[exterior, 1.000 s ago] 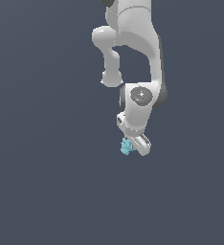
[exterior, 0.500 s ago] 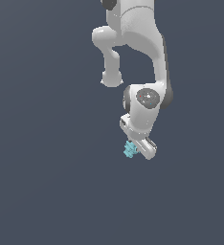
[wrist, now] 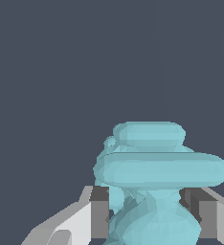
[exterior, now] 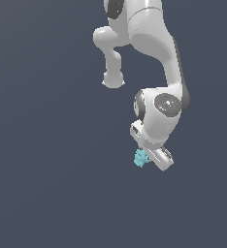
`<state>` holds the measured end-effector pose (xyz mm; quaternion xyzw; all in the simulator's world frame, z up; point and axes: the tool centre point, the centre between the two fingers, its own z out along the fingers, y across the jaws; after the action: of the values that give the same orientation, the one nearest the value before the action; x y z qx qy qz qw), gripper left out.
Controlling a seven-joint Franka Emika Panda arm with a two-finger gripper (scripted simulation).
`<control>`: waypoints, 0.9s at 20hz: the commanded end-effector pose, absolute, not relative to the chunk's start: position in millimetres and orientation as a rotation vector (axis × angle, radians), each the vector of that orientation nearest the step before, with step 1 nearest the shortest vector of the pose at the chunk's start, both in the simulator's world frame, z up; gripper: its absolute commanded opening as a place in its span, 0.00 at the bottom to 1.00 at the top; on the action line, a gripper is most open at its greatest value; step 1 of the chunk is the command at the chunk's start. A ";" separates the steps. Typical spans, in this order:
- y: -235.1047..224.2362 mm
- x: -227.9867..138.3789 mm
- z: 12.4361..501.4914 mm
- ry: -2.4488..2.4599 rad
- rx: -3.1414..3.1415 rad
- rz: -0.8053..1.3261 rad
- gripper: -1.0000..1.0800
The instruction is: Pick up the object and move it to a goal position.
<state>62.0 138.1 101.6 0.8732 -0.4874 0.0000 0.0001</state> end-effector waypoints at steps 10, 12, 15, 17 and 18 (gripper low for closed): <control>173.9 107.1 119.1 -1.531 2.743 0.000 0.00; 178.7 113.3 121.4 -1.531 2.743 0.000 0.00; 184.4 120.8 124.1 -1.531 2.743 0.000 0.00; 187.4 124.8 125.5 -1.531 2.743 0.000 0.00; 188.6 126.5 126.1 -1.531 2.743 0.000 0.00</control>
<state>123.3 186.5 124.8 0.8732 -0.4874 -0.0001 0.0002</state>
